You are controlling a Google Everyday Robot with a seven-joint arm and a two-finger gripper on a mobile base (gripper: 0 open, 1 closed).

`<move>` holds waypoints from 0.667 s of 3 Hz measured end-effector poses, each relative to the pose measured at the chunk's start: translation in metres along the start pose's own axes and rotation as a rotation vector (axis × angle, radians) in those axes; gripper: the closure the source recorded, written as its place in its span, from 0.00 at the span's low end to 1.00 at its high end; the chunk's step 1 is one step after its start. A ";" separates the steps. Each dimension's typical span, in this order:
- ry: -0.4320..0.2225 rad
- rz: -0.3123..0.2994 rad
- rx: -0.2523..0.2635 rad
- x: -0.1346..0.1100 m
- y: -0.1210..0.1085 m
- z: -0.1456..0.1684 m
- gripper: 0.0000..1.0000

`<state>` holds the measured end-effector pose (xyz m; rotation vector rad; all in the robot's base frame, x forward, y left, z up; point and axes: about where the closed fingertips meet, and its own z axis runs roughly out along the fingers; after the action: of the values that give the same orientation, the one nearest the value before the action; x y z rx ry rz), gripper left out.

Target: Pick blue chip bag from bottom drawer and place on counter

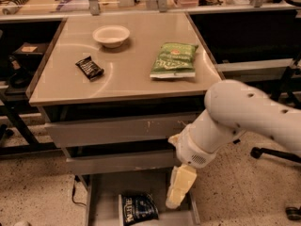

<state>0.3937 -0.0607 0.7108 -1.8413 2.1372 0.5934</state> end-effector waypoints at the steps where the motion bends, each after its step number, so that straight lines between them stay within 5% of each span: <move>1: -0.035 0.024 -0.068 -0.009 0.005 0.063 0.00; 2: -0.041 0.029 -0.067 -0.008 0.002 0.068 0.00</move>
Offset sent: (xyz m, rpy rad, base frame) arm -0.0069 0.0337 -0.0460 0.0392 0.0604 0.0044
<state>0.3879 -0.0218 0.6544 -1.8186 2.1453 0.7113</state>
